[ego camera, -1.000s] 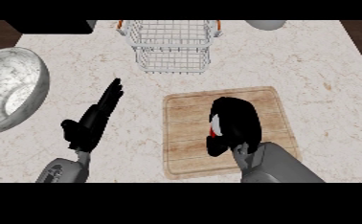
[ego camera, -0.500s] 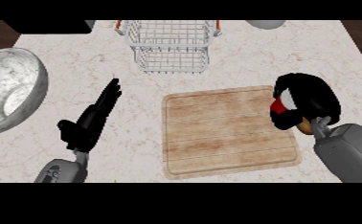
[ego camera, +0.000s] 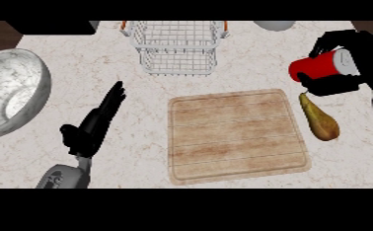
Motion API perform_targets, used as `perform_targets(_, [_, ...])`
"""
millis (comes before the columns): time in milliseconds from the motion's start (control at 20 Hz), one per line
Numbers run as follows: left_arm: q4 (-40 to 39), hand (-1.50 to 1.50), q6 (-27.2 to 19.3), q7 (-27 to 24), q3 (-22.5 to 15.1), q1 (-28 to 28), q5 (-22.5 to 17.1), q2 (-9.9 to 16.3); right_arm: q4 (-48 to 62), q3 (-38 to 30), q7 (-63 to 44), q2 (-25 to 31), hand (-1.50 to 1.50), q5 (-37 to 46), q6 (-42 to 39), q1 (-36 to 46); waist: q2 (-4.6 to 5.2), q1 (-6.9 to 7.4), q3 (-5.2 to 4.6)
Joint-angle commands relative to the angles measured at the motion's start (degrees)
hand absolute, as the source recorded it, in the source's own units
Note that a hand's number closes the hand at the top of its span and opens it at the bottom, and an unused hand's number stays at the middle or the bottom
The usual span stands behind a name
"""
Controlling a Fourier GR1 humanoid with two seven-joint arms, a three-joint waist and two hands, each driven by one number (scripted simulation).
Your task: Pick the can from the cutting board and place it in the tiered basket
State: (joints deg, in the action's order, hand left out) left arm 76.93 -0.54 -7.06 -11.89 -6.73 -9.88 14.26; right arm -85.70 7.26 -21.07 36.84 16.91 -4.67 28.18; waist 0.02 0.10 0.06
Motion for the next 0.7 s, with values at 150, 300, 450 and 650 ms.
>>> perform_targets(150, [-1.41,0.00,0.40,-1.50,-0.03,0.18,1.82,-1.52,-0.82,-4.69,-4.86,-1.02,1.50,-4.62,-6.83,13.22,-0.02,0.44,-0.10])
perform_targets(300, [-0.74,0.00,0.77,0.68,1.39,-1.34,1.06,-1.17,-1.75,-1.78,-13.12,-6.05,1.50,-2.53,-5.67,19.66,-0.05,0.63,-0.12])
perform_targets(450, [0.69,0.00,0.24,2.04,0.76,-1.30,1.33,-2.56,6.11,-2.94,-14.26,-8.14,1.50,-2.04,-6.32,28.55,0.07,1.03,-0.11])
perform_targets(650, [-0.52,0.00,1.71,-1.04,0.73,-0.36,1.99,-2.29,13.34,-1.62,-19.43,-13.59,1.50,-0.69,-5.92,39.20,0.14,1.38,-0.15])
